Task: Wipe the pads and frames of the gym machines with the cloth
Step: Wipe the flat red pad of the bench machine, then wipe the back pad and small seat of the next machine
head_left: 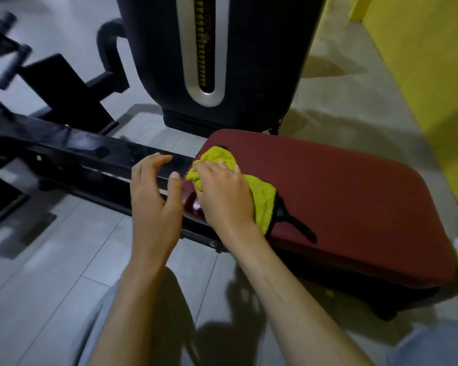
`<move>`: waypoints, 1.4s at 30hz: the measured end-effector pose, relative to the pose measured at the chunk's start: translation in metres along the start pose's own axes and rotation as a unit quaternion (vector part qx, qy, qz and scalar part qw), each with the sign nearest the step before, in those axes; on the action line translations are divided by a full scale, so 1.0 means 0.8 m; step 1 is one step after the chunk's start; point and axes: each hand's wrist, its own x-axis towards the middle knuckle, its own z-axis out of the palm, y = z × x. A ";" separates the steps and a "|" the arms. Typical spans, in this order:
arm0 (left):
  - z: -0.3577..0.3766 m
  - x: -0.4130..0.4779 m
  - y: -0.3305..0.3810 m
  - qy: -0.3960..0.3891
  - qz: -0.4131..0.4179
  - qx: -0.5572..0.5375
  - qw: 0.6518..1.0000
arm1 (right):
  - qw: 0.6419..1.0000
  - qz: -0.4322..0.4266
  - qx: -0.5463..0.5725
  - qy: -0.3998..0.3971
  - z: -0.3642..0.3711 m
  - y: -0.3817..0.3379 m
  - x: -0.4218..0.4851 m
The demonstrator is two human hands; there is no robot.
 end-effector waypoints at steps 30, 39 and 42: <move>-0.232 0.058 0.289 -0.258 -0.032 0.335 0.905 | 0.980 0.030 0.164 -0.112 -0.379 -0.008 0.018; -0.357 0.117 0.505 -0.284 -0.050 0.351 0.891 | 0.960 0.105 0.223 -0.137 -0.639 -0.076 0.053; -0.397 0.124 0.563 -0.283 -0.055 0.356 0.889 | 0.959 0.105 0.218 -0.148 -0.710 -0.096 0.048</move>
